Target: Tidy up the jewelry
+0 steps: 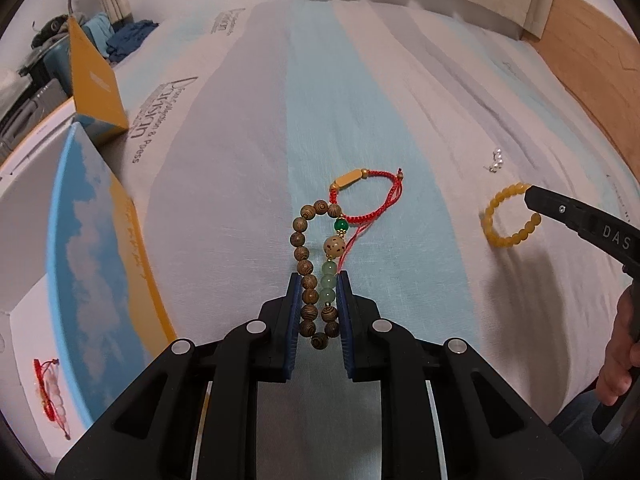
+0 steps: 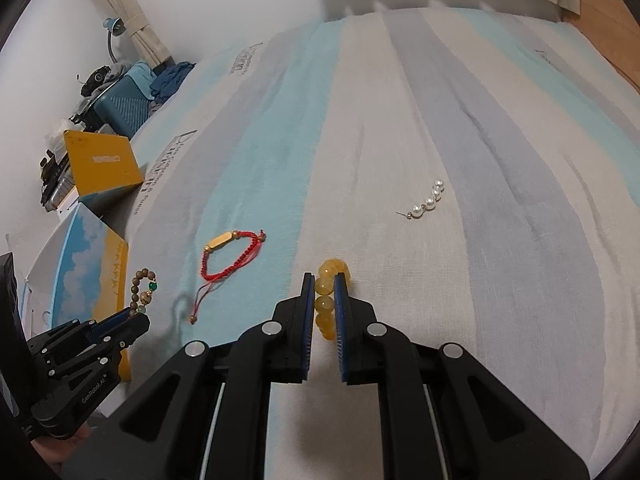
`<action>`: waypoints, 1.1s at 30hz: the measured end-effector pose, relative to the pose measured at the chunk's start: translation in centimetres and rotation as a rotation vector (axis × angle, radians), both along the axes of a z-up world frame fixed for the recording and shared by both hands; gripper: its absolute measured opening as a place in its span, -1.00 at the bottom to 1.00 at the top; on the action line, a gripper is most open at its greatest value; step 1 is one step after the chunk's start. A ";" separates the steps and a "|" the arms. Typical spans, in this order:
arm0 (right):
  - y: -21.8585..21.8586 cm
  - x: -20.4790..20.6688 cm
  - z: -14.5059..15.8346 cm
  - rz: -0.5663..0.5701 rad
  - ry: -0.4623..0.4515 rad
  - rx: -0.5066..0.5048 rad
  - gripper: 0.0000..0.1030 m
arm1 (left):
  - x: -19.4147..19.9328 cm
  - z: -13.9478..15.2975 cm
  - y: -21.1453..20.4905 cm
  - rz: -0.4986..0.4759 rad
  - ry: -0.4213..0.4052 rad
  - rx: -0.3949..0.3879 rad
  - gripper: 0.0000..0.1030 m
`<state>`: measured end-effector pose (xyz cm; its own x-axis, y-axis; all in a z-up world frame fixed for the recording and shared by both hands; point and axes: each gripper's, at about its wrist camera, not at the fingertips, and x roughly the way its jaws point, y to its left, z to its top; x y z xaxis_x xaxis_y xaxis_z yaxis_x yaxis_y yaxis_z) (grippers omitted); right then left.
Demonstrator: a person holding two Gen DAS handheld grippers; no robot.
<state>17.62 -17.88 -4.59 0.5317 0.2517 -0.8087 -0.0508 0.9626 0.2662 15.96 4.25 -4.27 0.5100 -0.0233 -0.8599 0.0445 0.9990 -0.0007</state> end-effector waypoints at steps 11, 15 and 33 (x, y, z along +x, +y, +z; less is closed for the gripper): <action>1.2 -1.1 4.1 0.005 -0.032 -0.022 -0.82 | -1.0 3.3 1.1 0.007 -0.021 -0.022 -0.68; 1.8 -1.6 5.4 0.009 -0.037 -0.028 -0.82 | -1.5 4.9 1.7 0.017 -0.038 -0.016 -0.68; 6.1 -4.1 10.7 0.050 -0.086 -0.046 -0.82 | -5.2 9.9 5.8 0.069 -0.094 -0.004 -0.66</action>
<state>13.53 -11.78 6.15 0.5873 0.2430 -0.7721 -0.1199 0.9695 0.2139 10.77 10.01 5.67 0.5886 0.0109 -0.8084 -0.0239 0.9997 -0.0040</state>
